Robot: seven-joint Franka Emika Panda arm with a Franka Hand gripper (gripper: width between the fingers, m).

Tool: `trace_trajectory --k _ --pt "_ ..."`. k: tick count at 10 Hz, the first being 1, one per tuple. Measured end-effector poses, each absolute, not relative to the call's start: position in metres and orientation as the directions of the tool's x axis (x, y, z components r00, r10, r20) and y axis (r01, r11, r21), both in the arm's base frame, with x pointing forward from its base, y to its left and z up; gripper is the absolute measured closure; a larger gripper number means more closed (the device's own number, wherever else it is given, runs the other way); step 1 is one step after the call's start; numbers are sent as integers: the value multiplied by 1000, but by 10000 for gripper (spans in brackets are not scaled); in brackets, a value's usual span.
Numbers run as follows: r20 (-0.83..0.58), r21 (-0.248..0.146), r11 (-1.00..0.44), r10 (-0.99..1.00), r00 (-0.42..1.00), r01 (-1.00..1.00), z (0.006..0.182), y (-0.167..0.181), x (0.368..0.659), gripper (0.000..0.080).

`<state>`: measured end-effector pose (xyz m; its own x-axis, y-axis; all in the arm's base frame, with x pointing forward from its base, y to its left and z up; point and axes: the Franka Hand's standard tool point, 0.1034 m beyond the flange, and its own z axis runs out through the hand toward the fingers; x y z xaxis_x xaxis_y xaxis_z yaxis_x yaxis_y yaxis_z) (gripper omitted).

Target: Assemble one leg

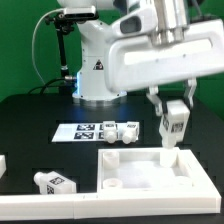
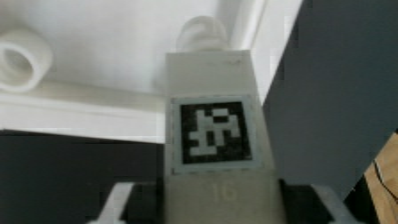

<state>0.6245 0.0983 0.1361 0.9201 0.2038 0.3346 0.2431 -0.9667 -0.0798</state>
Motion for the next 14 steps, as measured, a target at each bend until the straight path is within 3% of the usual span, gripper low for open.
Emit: trace_trajectory --k 1,4,5,6,10,12,14 --pt "459 -26 -958 241 855 284 142 94 644 512" --pt "449 -27 -958 243 860 285 134 94 636 512" --pt "485 12 -948 283 828 317 121 82 639 512" --pt "468 -22 -955 250 847 294 112 88 637 512" --pt "468 -59 -952 238 851 300 105 120 638 512" --pt "480 -55 -951 240 844 303 105 122 640 512" --pt "522 -27 -951 249 816 308 105 114 645 512"
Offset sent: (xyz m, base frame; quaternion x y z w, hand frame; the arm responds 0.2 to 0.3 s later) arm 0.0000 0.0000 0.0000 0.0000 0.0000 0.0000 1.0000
